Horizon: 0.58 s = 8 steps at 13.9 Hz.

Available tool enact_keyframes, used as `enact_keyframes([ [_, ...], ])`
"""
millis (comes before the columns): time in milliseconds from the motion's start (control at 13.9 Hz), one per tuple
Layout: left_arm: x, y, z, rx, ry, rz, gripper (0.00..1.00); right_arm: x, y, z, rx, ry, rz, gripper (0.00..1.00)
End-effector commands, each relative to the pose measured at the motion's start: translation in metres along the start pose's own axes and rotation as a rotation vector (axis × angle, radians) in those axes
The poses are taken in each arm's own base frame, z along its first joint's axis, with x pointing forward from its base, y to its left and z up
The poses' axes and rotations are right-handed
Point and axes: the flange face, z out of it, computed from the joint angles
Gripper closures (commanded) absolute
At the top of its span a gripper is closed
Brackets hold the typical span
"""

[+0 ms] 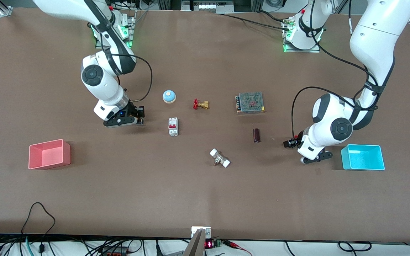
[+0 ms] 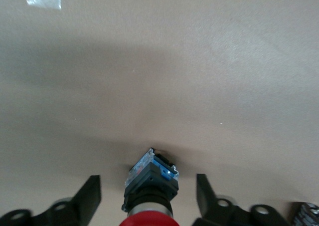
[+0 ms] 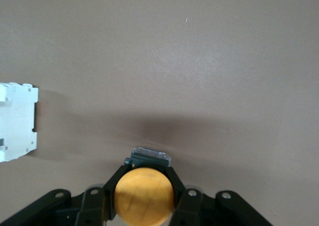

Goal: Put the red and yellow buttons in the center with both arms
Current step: 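Carry the yellow button centerward with the right gripper while the left gripper follows, then set the buttons down and open both grippers, then raise them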

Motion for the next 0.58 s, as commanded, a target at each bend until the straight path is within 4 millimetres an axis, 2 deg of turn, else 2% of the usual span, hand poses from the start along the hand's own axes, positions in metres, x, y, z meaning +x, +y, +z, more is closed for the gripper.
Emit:
enact_keyframes([
  [0,-0.008,0.001,-0.055,0.039,0.029,0.020,0.00,0.003,-0.002,0.005,-0.003,0.005,0.003,0.67],
  [216,0.001,-0.003,-0.120,0.049,0.075,0.108,0.00,0.003,-0.001,0.012,-0.009,0.000,-0.012,0.64],
  [432,0.020,-0.011,-0.190,0.072,0.068,0.206,0.00,0.003,-0.001,0.011,-0.009,0.001,-0.010,0.51],
  [504,0.024,-0.018,-0.214,0.075,0.068,0.220,0.00,0.003,-0.001,0.012,-0.009,0.000,-0.010,0.50],
])
